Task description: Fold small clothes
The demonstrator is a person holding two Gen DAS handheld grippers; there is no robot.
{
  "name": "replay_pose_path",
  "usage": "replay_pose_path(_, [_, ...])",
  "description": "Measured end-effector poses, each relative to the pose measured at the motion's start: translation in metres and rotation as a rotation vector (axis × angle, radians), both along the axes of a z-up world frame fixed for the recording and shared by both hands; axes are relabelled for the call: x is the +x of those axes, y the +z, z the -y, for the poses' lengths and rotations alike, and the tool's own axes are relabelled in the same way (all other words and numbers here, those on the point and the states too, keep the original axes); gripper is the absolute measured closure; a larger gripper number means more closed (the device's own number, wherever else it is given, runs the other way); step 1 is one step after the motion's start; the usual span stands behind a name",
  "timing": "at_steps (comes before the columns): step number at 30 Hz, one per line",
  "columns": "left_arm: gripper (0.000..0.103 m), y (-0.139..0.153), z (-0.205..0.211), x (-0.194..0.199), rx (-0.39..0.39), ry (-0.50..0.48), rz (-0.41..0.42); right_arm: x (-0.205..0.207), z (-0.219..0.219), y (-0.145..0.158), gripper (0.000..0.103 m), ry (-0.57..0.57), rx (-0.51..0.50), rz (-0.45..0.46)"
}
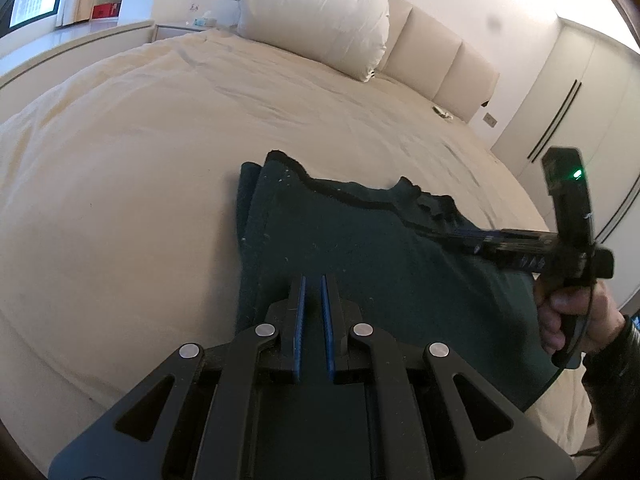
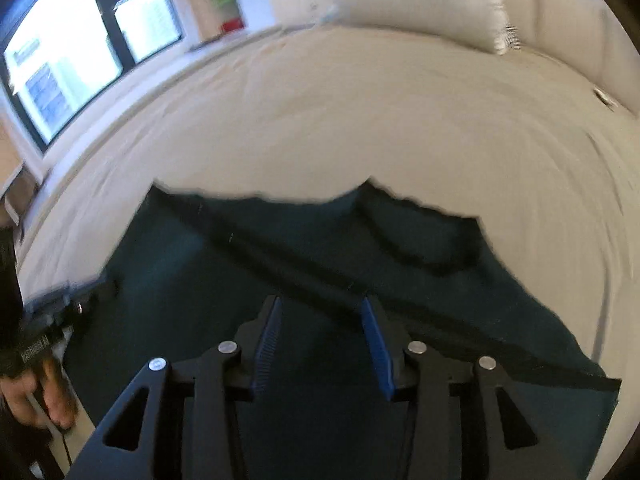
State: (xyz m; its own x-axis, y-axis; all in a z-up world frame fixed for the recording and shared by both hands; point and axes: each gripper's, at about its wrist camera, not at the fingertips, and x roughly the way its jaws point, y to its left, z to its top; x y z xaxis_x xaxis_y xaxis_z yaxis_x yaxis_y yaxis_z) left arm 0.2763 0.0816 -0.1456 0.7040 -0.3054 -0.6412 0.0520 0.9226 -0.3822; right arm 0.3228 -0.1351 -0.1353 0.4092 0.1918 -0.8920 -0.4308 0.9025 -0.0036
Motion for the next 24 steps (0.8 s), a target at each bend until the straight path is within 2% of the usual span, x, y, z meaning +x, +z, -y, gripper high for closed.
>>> replay_pose_path(2, [0.096,0.001,0.001,-0.002,0.004,-0.004,0.005,-0.003,-0.010,-0.009,0.058,0.031,-0.104,0.039])
replay_pose_path(4, [0.096,-0.001,0.002,-0.002,0.009,-0.007,-0.002,-0.001,-0.011,-0.012,0.058,0.005,-0.143,0.073])
replay_pose_path(6, [0.096,-0.004,0.001,-0.002,0.009,0.002,-0.013,0.010,0.000,-0.013,0.064,-0.060,-0.116,0.076])
replay_pose_path(8, [0.096,-0.006,0.000,0.001,0.002,0.001,-0.017,0.026,0.003,-0.021,0.078,-0.133,-0.155,0.109])
replay_pose_path(9, [0.096,-0.007,0.000,0.002,0.004,0.001,-0.019,0.030,0.011,-0.020,0.079,-0.169,-0.170,0.124])
replay_pose_path(11, [0.096,-0.011,0.001,0.004,0.012,-0.004,-0.025,0.036,0.030,-0.017,0.081,-0.301,-0.118,0.136])
replay_pose_path(14, [0.096,-0.012,0.001,0.003,0.009,-0.003,-0.024,0.016,0.064,0.007,0.083,-0.425,0.049,0.158])
replay_pose_path(15, [0.096,-0.011,0.001,0.002,0.011,-0.001,-0.022,0.002,0.077,0.018,0.083,-0.450,0.093,0.181])
replay_pose_path(18, [0.096,-0.008,-0.001,-0.003,0.001,0.012,-0.023,-0.052,0.124,0.041,0.071,-0.530,0.182,0.225])
replay_pose_path(20, [0.096,-0.007,-0.004,-0.011,-0.010,0.019,-0.022,-0.088,0.160,0.051,0.056,-0.595,0.201,0.258])
replay_pose_path(22, [0.096,-0.008,-0.009,-0.018,-0.030,0.025,-0.025,-0.120,0.213,0.053,0.053,-0.694,0.193,0.278])
replay_pose_path(24, [0.096,-0.010,-0.008,-0.023,-0.029,0.028,-0.033,-0.153,0.251,0.047,0.052,-0.768,0.218,0.230])
